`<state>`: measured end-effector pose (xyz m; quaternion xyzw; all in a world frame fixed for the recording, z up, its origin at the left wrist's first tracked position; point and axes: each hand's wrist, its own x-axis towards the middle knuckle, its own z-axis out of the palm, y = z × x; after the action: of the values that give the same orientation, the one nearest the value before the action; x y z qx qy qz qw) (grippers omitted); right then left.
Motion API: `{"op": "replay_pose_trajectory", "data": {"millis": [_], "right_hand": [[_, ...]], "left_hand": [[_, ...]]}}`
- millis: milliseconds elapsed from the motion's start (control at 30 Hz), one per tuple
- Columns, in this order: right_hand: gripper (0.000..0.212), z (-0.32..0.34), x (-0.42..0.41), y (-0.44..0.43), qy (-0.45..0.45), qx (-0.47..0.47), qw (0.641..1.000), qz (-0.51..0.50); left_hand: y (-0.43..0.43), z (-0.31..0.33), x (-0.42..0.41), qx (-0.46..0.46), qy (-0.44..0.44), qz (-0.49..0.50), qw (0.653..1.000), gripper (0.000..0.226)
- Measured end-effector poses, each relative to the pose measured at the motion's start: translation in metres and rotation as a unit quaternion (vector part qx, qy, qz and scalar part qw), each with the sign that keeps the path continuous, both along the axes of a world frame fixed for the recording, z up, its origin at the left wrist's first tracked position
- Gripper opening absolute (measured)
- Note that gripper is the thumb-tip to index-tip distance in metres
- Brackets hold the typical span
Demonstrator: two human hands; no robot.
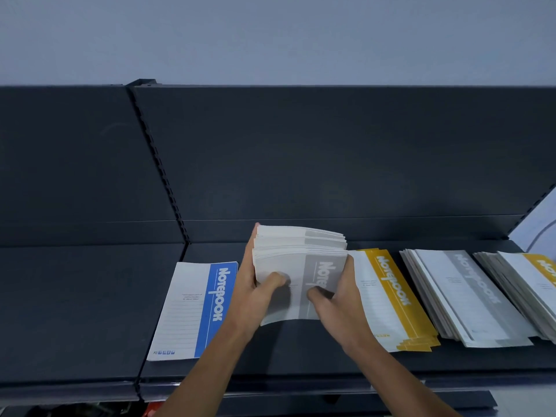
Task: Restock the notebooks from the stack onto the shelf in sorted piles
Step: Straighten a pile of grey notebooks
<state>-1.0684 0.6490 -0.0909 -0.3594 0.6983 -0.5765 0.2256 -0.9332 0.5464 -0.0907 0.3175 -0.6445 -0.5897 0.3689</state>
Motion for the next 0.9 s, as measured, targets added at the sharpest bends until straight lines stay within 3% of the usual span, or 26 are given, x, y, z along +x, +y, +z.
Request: {"op": "replay_pose_trajectory", "data": {"millis": [267, 433, 667, 900], "right_hand": [[0.078, 0.002, -0.005, 0.002, -0.039, -0.022, 0.999, 0.006], [0.072, 0.002, -0.002, -0.002, -0.025, -0.002, 1.0, -0.002], [0.065, 0.0, -0.005, -0.003, 0.012, 0.02, 1.0, 0.011], [0.07, 0.0, -0.015, -0.002, 0.013, 0.023, 0.999, 0.024]], "left_hand": [[0.001, 0.007, 0.004, -0.001, 0.026, -0.009, 1.0, 0.093], [0.002, 0.003, -0.003, 0.005, -0.015, -0.038, 0.999, 0.099], [0.001, -0.015, 0.001, 0.002, -0.106, -0.02, 0.994, 0.058], [0.003, -0.006, 0.002, -0.038, -0.115, -0.018, 0.992, 0.063]]}}
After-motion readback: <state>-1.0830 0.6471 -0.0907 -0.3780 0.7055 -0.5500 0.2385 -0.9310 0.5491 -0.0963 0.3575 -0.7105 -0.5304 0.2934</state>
